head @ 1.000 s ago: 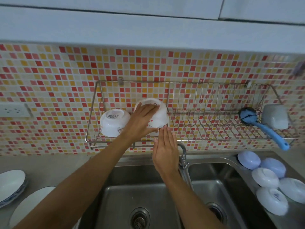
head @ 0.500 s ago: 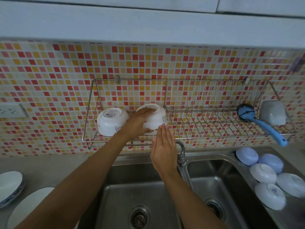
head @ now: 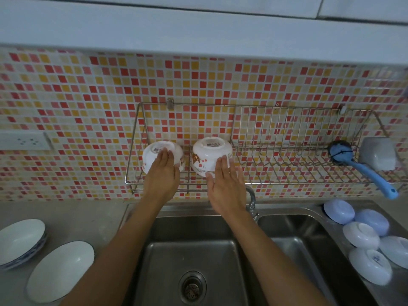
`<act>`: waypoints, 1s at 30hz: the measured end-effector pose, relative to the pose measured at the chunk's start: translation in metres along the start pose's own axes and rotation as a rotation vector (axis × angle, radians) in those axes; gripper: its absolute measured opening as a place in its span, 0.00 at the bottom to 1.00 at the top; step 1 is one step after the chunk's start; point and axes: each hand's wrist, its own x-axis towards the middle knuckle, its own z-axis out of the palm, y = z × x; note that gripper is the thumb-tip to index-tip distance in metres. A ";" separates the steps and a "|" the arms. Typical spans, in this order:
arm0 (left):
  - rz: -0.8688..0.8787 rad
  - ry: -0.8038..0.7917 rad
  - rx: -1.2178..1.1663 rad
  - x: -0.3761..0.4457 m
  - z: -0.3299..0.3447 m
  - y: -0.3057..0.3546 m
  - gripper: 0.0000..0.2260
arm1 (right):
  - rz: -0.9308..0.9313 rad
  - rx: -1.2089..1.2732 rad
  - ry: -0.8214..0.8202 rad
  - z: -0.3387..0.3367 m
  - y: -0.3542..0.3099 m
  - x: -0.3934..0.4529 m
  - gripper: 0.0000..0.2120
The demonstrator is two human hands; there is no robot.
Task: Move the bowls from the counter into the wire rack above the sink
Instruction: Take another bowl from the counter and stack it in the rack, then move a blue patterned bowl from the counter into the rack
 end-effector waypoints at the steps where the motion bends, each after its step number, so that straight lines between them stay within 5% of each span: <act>1: -0.010 -0.017 0.002 -0.001 0.000 0.000 0.23 | 0.014 -0.003 -0.030 0.000 -0.001 0.001 0.32; 6: 0.014 -0.066 0.012 -0.001 -0.004 0.000 0.23 | 0.031 -0.045 -0.102 -0.004 0.000 0.003 0.32; 10: 0.065 -0.047 0.099 -0.023 -0.007 -0.008 0.26 | 0.019 -0.029 -0.007 -0.002 -0.007 -0.018 0.31; 16: 0.099 -0.048 -0.035 -0.109 -0.011 -0.067 0.28 | -0.177 0.204 0.015 0.042 -0.065 -0.093 0.33; 23: -0.457 -0.035 -0.101 -0.201 -0.021 -0.208 0.28 | -0.145 0.487 -0.377 0.115 -0.173 -0.135 0.37; 30: -0.899 -0.077 -0.364 -0.238 -0.025 -0.288 0.28 | 0.093 0.554 -0.741 0.171 -0.263 -0.137 0.45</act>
